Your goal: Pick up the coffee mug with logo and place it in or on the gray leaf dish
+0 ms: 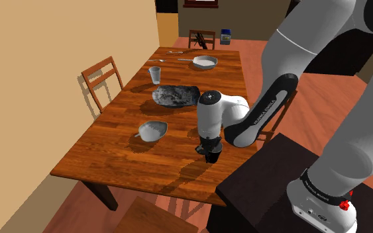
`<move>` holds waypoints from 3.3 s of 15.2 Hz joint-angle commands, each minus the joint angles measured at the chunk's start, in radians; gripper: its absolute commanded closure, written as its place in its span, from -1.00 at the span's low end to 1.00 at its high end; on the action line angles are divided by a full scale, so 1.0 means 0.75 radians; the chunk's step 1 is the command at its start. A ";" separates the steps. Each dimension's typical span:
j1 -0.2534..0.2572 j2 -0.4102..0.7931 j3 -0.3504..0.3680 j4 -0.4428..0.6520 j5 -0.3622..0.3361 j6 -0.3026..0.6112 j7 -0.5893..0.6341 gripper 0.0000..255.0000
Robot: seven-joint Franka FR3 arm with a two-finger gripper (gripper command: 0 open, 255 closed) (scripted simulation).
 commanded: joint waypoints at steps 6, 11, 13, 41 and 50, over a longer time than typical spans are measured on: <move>-0.050 -0.181 0.103 -0.027 0.303 -0.086 -0.232 1.00; -0.034 -0.310 0.119 -0.028 0.497 -0.170 -0.380 1.00; -0.020 -0.358 0.114 -0.024 0.558 -0.208 -0.428 1.00; 0.238 0.563 -0.013 1.397 0.059 -0.915 -0.222 1.00; 0.526 1.062 -0.119 2.284 -0.018 -1.259 -0.345 1.00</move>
